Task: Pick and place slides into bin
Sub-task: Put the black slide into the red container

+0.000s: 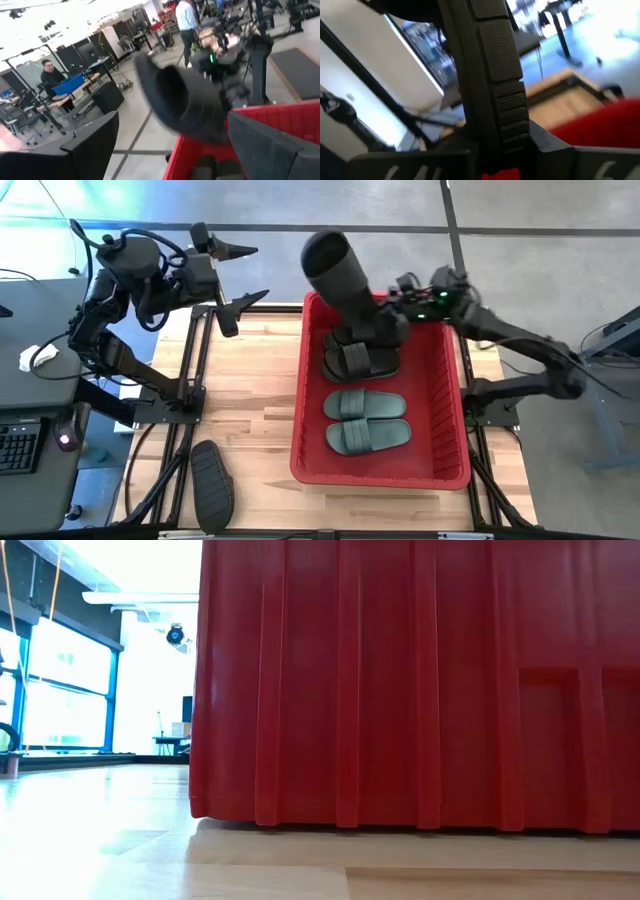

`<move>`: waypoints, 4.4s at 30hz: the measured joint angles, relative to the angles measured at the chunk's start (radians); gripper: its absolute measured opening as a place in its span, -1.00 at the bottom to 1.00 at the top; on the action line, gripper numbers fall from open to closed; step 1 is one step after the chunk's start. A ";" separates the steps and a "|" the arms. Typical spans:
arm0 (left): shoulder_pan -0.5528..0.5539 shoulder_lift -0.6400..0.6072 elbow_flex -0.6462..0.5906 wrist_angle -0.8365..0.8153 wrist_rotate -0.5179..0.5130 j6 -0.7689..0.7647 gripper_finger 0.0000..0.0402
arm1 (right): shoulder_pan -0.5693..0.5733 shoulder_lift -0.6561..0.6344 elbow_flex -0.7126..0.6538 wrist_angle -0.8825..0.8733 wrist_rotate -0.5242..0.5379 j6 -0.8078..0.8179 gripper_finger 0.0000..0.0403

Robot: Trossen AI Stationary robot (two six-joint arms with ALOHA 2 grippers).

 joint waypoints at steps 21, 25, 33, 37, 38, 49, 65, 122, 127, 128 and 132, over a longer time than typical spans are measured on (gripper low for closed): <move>0.000 0.010 0.001 -0.171 -0.007 -0.060 0.76 | 0.105 -0.083 0.424 -1.576 -0.158 -0.106 -0.78; 0.000 0.033 0.001 -0.200 -0.014 -0.061 0.76 | 0.165 -0.086 0.277 -1.591 -0.251 -0.115 -0.78; 0.000 0.087 0.001 -0.221 -0.169 0.068 0.76 | 0.255 -0.090 -0.002 -1.428 -0.339 -0.034 -0.78; 0.000 0.106 0.002 -0.235 -0.245 0.129 0.76 | 0.303 -0.090 -0.118 -1.243 -0.355 0.121 -0.78; 0.000 0.109 0.001 -0.240 -0.263 0.135 0.76 | 0.314 -0.090 -0.145 -1.188 -0.368 0.158 -0.78; 0.001 0.134 0.000 -0.233 -0.332 0.215 0.76 | 0.414 -0.087 -0.394 -0.660 -0.405 0.501 -0.78; 0.001 0.160 0.000 -0.253 -0.328 0.192 0.76 | 0.468 0.130 -0.440 -0.555 -0.397 0.424 -0.78; 0.000 0.161 -0.189 -0.352 -0.256 0.025 0.76 | 0.466 0.120 -0.434 -0.788 -0.043 0.525 0.16; 0.000 0.161 -0.189 -0.352 -0.256 0.019 0.76 | 0.467 0.096 -0.366 -0.932 0.072 0.462 0.16; 0.000 0.161 -0.189 -0.352 -0.256 0.014 0.76 | 0.467 0.093 -0.346 -0.951 0.102 0.453 0.16; 0.000 0.161 -0.190 -0.351 -0.256 0.002 0.76 | 0.467 0.091 -0.261 -1.029 0.213 0.395 0.16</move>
